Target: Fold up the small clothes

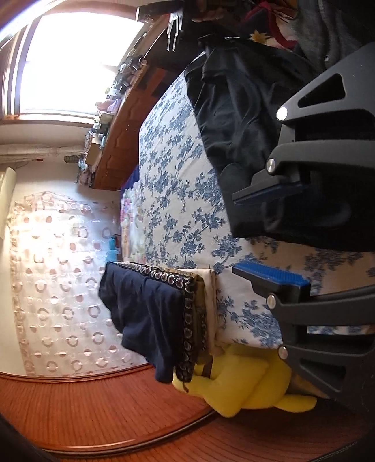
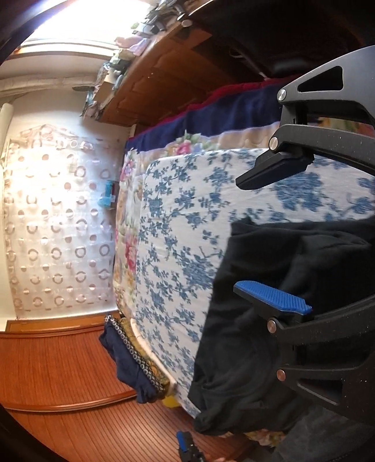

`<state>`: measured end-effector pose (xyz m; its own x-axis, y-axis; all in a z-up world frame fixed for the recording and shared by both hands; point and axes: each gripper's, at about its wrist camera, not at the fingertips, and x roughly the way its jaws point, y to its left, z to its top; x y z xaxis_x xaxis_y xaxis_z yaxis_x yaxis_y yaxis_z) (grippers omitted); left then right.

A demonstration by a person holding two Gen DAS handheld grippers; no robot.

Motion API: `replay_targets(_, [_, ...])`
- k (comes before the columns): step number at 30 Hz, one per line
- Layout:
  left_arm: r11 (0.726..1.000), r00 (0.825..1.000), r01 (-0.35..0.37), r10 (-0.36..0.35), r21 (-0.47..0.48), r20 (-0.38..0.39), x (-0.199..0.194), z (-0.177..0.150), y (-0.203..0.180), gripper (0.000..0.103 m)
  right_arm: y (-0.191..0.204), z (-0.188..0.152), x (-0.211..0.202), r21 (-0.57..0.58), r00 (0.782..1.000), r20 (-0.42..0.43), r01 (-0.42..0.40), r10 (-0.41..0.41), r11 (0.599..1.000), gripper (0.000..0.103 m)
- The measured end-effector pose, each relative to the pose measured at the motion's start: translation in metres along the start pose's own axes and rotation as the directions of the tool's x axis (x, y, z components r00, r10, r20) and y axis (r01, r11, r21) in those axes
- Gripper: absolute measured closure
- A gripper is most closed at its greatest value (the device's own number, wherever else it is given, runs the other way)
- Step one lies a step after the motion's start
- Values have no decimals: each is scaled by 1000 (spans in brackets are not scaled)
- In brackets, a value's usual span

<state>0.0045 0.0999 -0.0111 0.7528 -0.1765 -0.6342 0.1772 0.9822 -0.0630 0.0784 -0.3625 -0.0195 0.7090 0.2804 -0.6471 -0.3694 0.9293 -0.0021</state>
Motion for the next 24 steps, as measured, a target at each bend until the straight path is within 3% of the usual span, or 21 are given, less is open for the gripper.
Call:
replay_targets(7, [998, 994, 42, -46, -43, -103, 54, 13, 18, 63, -9, 1, 61, 43, 994, -94, -53, 57, 998, 36])
replay_targets(17, [993, 962, 117, -117, -15, -245, 102, -1, 4, 63, -14, -7, 90, 82, 980, -177, -79, 92, 994, 36])
replay_targets(23, [989, 956, 139, -145, -42, -257, 105, -4, 10, 63, -11, -11, 94, 71, 977, -191, -82, 94, 994, 35])
replay_targets(24, [988, 955, 146, -152, -43, -255, 105, -4, 9, 68, -10, -11, 95, 71, 977, -191, -85, 97, 994, 35])
